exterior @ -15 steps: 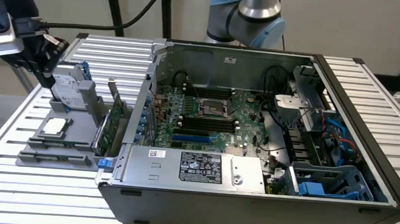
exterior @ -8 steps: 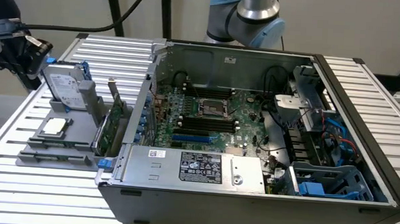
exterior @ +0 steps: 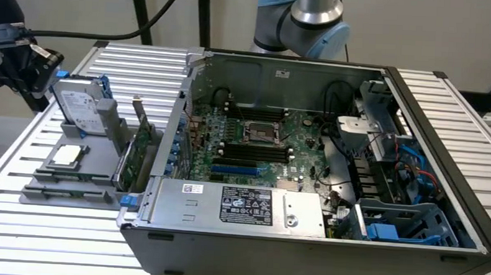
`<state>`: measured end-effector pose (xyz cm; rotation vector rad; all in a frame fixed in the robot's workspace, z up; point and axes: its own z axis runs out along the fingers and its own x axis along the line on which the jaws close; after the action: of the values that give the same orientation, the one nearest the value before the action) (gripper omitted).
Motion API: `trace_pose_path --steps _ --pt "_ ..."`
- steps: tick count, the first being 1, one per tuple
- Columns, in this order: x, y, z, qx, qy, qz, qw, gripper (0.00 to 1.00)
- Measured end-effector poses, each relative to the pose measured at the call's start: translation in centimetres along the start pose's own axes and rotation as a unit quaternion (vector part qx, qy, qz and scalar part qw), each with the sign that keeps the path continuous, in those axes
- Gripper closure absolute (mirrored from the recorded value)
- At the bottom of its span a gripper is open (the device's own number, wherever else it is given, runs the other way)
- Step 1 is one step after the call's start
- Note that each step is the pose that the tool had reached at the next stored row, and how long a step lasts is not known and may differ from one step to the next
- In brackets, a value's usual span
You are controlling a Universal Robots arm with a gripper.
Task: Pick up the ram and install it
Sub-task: 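Reach for the ram, then pick up the ram and move it above insertion slot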
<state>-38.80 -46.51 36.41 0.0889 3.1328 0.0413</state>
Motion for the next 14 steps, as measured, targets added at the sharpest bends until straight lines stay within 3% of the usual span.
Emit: trace_pose_path --steps 14 --pt "0.00 0.00 0.01 0.0003 -0.0001 0.000 1.0000 1.00"
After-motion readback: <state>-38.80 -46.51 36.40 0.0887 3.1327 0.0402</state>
